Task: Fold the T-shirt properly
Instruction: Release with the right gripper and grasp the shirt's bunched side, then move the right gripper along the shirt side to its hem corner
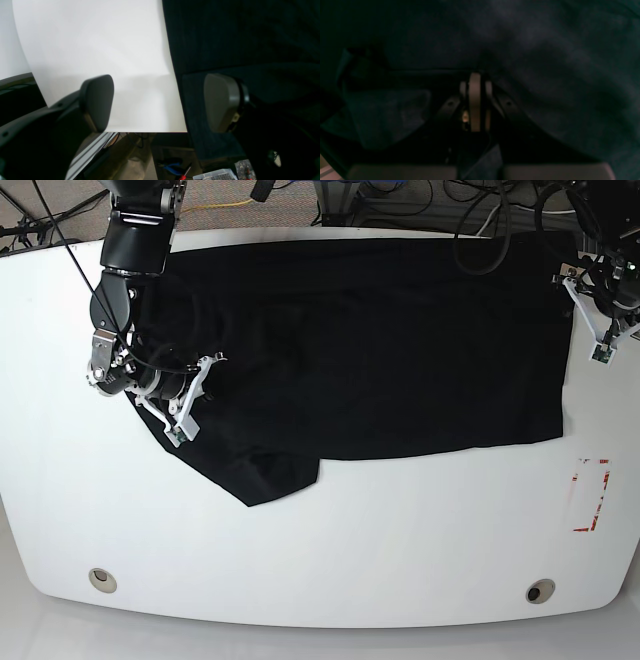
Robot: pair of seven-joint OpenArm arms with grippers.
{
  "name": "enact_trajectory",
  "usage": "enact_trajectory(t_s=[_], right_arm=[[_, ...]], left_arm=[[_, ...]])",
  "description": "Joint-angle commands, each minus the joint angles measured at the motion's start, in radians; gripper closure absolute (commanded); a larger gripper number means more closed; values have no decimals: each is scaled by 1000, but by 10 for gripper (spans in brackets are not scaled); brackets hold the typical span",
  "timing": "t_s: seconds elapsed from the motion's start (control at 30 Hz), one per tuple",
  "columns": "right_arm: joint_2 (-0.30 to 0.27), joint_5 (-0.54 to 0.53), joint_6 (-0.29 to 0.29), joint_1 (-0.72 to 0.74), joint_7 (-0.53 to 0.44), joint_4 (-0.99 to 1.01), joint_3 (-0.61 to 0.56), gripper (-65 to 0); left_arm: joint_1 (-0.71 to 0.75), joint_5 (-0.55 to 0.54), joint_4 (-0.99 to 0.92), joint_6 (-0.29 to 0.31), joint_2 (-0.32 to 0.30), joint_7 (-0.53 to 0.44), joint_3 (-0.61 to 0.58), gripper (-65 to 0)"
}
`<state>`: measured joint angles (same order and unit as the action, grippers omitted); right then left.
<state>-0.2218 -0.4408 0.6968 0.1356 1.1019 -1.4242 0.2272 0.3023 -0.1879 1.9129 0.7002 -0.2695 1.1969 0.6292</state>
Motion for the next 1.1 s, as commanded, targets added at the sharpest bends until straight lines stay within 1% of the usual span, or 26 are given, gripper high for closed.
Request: enact_trajectory(t_s=[0.0, 0.13, 0.3, 0.43, 0.63, 0.77, 0.9, 1.07], right_arm=[[-12, -17, 1, -4, -18, -88, 2, 0], [-11, -19, 1, -15, -18, -169, 2, 0], [-11, -20, 1, -15, -18, -194, 2, 0], [9, -45, 1, -9, -22, -194, 7, 0], [17, -62, 1, 5, -24, -194, 5, 0], [26, -97, 1, 17, -26, -188, 4, 0], [55, -97, 1, 45, -26, -186, 4, 0], [60, -100, 1, 60, -26, -158, 2, 0]], left_arm=[[-1, 0, 13, -2, -15, -9, 4, -525], [-1, 0, 13, -2, -15, -9, 4, -525], [-1, 0, 13, -2, -15, -9, 4, -525], [-1, 0, 13, -2, -15, -9, 4, -525], [1, 0, 13, -2, -15, -9, 4, -525], [11, 0, 13, -2, -15, -9, 4, -525], [19, 0, 13, -2, -15, -10, 4, -525], [21, 0, 13, -2, -15, -10, 4, -525]])
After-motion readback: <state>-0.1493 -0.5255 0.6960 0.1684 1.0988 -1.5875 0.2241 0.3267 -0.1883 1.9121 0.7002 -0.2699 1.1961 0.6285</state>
